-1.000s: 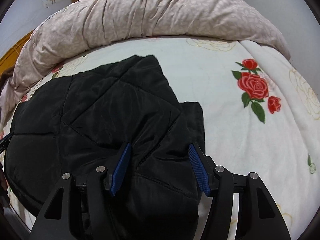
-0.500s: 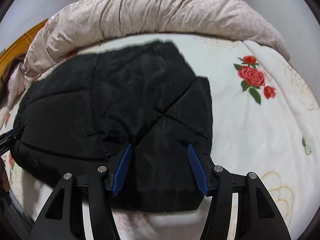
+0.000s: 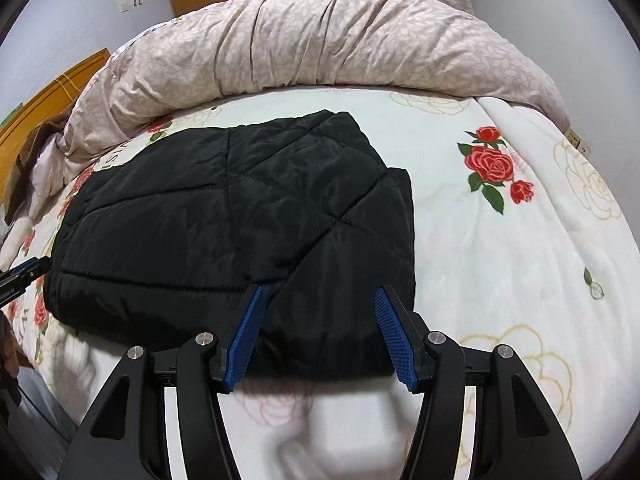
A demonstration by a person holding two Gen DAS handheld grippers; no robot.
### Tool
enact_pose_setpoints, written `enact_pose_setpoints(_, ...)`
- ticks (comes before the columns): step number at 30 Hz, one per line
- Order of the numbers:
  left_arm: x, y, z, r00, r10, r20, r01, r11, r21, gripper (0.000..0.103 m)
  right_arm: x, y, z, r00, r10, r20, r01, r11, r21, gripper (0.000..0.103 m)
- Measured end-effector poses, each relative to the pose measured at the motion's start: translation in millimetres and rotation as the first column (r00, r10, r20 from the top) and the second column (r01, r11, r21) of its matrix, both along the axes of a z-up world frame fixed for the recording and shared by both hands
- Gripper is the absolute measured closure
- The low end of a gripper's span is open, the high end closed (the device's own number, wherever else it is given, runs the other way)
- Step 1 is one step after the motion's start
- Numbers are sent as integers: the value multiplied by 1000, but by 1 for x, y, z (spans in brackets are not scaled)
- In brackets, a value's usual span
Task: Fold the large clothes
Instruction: 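Withdraw both open tools above the folded black jacket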
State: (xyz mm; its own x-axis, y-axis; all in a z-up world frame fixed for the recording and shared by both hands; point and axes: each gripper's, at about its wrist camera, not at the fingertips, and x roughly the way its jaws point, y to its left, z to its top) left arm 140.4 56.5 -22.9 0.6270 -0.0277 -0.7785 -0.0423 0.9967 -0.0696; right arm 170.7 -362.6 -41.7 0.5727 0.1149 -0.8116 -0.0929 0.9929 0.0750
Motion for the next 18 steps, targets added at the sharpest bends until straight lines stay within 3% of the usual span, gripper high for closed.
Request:
enact_pose_setpoints(9,-13,-5,10,1000,12,-17,-12,1000,-3,31,-4,6,8,1000,17,10,-18,1000,20,45)
enact_pose_setpoints(18,35,-57,8,996,-85,-1,85,996,13,31,38,63,-2,991,137,7,-136,991,-7,45)
